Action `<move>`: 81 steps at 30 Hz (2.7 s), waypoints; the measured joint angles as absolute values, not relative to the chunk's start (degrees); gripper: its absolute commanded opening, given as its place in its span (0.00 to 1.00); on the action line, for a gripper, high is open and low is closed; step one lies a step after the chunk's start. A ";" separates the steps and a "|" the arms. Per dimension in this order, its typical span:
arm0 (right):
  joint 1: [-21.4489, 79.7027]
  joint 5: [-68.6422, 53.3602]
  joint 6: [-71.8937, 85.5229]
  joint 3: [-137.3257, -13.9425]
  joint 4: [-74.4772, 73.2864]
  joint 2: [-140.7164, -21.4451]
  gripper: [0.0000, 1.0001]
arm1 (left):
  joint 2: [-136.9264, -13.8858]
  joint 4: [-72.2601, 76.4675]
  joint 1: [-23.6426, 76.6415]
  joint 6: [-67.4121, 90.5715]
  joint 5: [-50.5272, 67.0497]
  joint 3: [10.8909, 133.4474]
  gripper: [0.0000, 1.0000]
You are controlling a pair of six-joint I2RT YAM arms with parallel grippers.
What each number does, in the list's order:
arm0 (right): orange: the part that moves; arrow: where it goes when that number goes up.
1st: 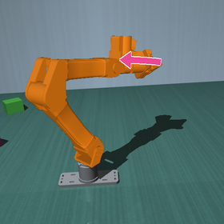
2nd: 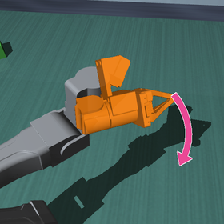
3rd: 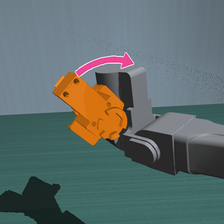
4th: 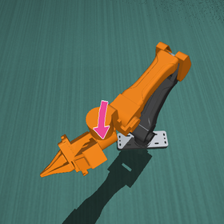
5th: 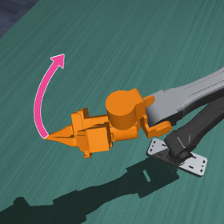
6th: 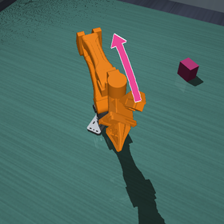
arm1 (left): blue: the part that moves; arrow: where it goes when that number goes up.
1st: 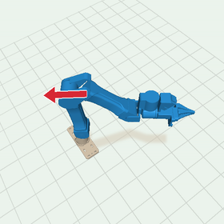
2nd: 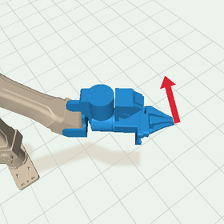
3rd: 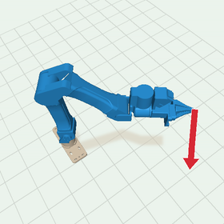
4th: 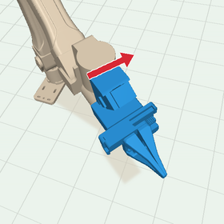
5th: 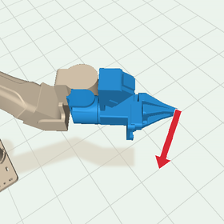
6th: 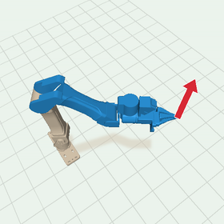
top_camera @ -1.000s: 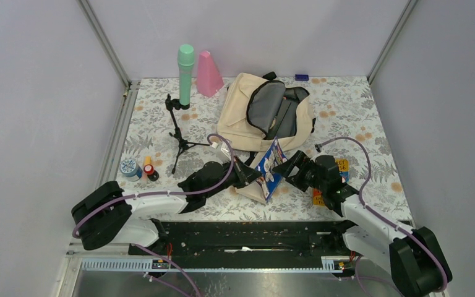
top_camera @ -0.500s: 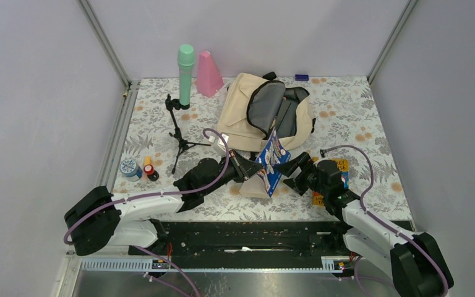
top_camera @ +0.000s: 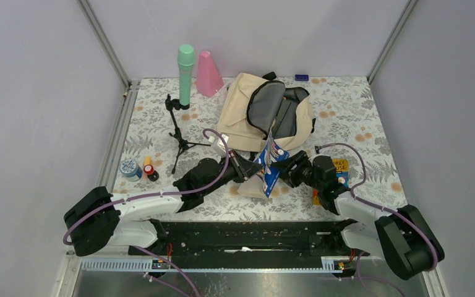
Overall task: Pack the student bag
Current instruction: Pick up the book from the center of the board.
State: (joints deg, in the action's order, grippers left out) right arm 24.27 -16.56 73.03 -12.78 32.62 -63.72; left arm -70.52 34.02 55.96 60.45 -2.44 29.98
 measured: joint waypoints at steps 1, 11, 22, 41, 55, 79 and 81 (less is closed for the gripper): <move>24.27 -16.62 73.32 -12.80 33.52 -64.51 0.48 | -70.52 34.09 55.96 60.42 -2.44 29.98 0.00; 24.34 -15.90 74.13 -12.80 36.32 -65.17 0.00 | -66.32 31.99 55.48 59.61 -4.16 28.86 0.55; 24.38 -12.16 63.05 -15.77 21.63 -46.54 0.00 | -55.57 15.49 46.52 53.87 -3.55 28.40 0.99; 24.38 -22.76 57.54 -22.09 26.81 -40.10 0.00 | -63.44 32.69 37.56 55.42 24.08 27.94 0.99; 24.38 -30.00 59.83 -24.82 34.30 -42.81 0.00 | -62.17 39.77 37.56 56.60 32.77 27.97 0.62; 25.67 -39.92 52.29 -27.44 35.31 -52.95 0.74 | -61.06 47.35 37.56 59.00 33.12 24.47 0.00; 26.39 -40.77 52.29 -27.92 35.53 -53.87 0.67 | -60.99 45.78 37.82 58.04 32.49 24.51 0.00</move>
State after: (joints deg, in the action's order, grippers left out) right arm 26.39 -40.77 52.29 -27.92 35.53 -53.87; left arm -60.99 45.78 37.82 58.04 32.49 24.51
